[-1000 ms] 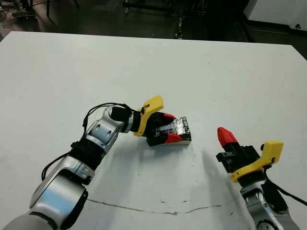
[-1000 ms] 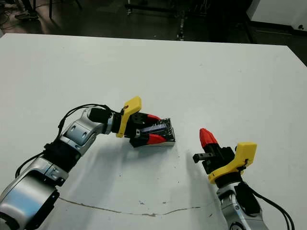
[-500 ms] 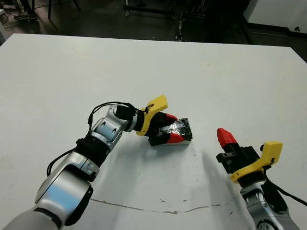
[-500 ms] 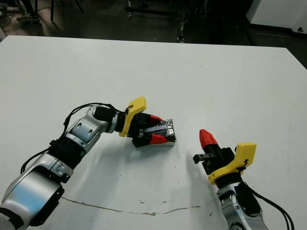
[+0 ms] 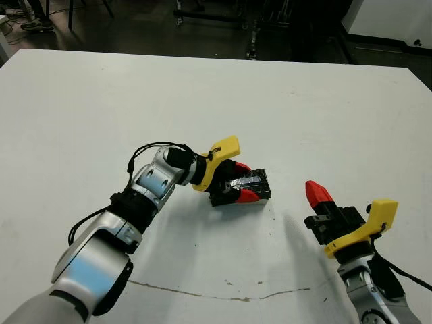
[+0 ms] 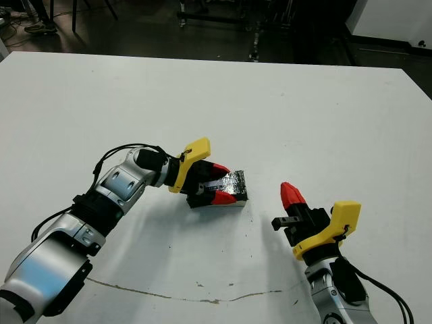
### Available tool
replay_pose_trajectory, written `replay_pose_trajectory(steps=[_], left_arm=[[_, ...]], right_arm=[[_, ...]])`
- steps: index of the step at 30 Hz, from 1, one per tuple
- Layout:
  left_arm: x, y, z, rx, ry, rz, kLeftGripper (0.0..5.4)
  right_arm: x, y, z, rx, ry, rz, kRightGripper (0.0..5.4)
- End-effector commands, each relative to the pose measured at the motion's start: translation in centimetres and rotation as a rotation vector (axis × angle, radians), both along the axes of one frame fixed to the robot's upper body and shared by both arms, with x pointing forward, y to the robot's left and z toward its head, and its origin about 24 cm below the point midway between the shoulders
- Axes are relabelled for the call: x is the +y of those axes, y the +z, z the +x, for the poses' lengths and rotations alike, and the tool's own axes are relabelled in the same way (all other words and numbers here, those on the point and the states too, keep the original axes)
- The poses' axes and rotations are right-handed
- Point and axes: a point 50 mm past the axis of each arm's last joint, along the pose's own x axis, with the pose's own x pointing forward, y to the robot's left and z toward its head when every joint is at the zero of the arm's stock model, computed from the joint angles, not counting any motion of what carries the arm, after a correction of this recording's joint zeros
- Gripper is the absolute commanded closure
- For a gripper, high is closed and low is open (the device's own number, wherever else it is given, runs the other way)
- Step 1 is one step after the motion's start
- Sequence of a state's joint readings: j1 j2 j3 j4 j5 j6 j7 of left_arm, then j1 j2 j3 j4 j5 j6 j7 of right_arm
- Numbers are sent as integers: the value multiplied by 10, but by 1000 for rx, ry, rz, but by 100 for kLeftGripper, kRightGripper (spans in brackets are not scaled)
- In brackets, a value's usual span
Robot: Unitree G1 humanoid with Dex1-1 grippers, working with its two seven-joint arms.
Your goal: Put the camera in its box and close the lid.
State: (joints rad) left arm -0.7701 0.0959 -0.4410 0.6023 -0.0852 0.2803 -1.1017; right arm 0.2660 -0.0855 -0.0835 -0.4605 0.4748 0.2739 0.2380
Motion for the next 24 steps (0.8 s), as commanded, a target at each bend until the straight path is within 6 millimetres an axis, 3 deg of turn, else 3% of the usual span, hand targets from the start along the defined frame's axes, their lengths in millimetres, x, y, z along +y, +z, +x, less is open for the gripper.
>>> replay_pose_trajectory(steps=[1,24], left_arm=[[4,-41,-15,142,81,114,223],[-6,-47,-23,137,70,99,223]], right_arm=[[-4,-2,-1,10,-13,-8,540],[-5,-2,-3,11,-20,-15,540]])
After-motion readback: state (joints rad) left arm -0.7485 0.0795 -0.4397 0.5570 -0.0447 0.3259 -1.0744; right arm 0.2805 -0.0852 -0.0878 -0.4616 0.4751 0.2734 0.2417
